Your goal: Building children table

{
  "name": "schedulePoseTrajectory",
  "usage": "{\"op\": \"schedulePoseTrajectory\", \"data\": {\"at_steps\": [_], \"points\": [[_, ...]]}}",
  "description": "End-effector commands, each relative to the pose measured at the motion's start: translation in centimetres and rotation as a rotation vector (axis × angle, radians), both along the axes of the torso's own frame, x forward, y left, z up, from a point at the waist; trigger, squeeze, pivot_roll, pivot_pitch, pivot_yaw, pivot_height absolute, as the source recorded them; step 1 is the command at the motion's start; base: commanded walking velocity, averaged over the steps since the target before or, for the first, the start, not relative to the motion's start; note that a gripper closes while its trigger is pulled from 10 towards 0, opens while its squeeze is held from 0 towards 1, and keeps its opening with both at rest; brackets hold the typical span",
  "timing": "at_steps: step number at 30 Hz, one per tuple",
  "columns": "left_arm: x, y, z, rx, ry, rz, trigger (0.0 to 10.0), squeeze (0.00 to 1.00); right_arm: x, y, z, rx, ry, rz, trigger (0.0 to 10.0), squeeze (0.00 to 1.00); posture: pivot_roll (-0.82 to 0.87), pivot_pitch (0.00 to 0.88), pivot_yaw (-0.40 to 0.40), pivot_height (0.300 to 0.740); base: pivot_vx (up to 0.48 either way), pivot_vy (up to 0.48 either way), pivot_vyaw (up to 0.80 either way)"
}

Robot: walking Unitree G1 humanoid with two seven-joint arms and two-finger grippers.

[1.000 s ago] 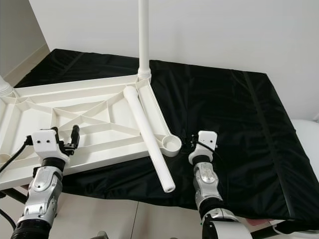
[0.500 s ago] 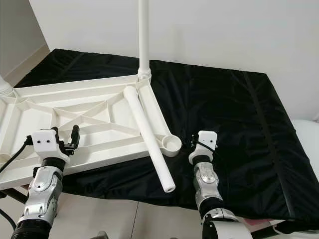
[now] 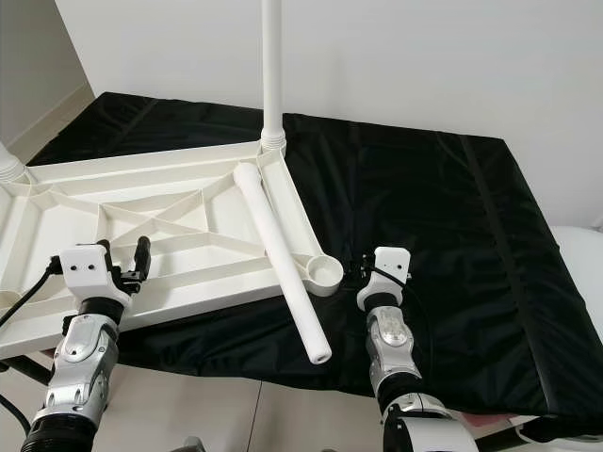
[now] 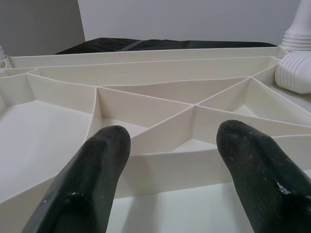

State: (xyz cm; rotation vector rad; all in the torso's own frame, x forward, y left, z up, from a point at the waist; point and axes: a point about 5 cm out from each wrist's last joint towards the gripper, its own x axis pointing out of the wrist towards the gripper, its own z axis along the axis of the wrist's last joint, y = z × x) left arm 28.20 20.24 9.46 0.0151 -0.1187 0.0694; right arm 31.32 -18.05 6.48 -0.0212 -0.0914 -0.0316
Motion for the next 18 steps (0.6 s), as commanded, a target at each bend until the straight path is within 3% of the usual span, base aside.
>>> {"op": "schedulePoseTrajectory", "data": {"at_steps": [1,18], "points": [[-0.16,-0.29,-1.23,-0.006,0.059,-0.018,10.0,0.0,-0.19,-0.07,-0.72,0.009,0.044,-0.005,10.0,0.0,0.04,0.0,-0.045,0.74,0.0,0.0,0.0],[-0.21,-0.46,-1.2,-0.025,0.051,-0.026,10.0,0.0,-0.17,-0.1,-0.59,0.019,0.035,-0.002,10.0,0.0,0.04,0.0,-0.048,0.74,0.0,0.0,0.0]]}}
